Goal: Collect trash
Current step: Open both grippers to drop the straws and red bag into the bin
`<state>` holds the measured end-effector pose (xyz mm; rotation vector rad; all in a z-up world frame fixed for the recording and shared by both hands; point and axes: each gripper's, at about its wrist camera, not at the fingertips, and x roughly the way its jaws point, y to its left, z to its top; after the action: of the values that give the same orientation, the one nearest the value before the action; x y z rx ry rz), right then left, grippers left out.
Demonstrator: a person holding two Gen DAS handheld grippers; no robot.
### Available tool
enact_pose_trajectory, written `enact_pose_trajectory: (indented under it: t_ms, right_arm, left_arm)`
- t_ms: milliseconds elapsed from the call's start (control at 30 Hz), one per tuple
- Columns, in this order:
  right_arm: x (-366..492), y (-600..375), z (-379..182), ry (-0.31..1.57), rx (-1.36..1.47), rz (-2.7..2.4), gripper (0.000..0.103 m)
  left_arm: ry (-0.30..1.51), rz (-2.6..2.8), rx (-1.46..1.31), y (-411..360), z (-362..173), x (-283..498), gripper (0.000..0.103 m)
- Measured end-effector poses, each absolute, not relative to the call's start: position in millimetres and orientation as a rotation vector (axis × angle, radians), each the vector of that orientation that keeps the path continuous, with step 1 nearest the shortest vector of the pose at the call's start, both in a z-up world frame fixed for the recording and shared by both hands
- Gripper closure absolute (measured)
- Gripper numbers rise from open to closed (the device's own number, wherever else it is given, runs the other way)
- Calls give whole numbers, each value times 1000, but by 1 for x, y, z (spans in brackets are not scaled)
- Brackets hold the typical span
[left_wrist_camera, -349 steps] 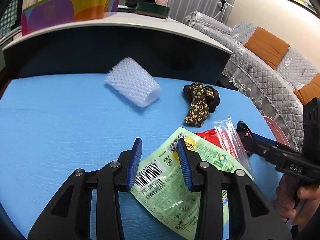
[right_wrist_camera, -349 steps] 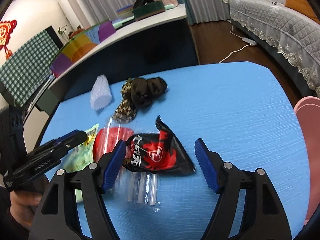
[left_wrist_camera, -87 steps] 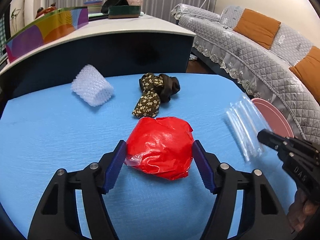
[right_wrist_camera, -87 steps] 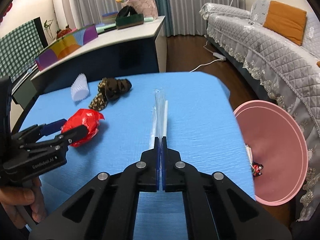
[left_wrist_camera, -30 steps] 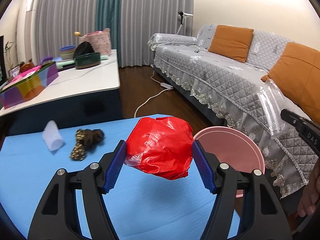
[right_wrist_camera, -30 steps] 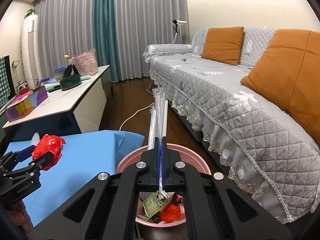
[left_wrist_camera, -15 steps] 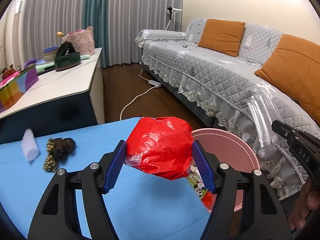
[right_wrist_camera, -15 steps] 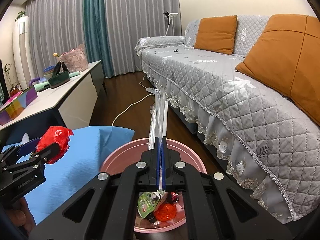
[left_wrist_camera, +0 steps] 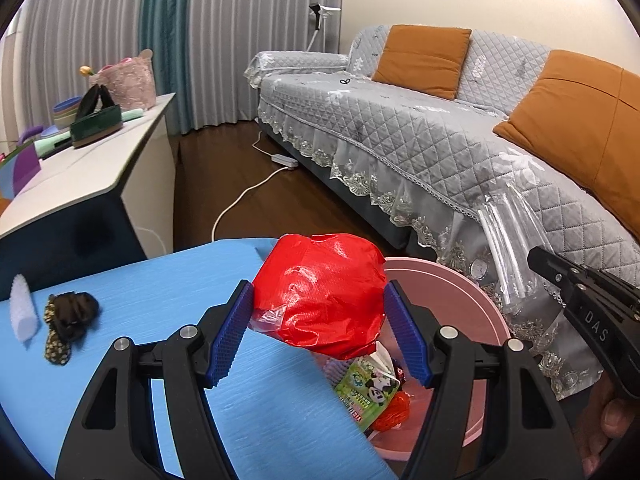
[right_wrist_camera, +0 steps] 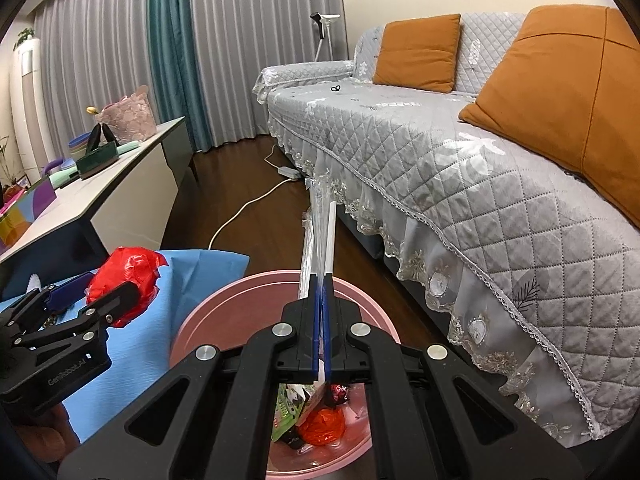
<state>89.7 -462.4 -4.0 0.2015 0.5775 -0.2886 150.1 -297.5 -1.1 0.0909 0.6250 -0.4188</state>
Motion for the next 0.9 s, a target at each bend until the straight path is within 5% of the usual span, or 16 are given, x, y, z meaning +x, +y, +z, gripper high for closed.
enact_pose_trajectory:
  t_ms: [500,600,667,900]
  right_arm:
    - [95,-469,-10,594,194,-306,100]
    - [95,-471,-10,601,194,-326,89]
    - [92,-474,-9,594,208,-344,62]
    - [89,-464,2,574,194,-332,60]
  left_arm:
    - [631,-477,105,-319,-1,163,36]
    - [635,-496,109,-321,1,164,17]
    - [636,-494,100,-318,3,163,17]
    - [616,-479,77,-298,14,151,19]
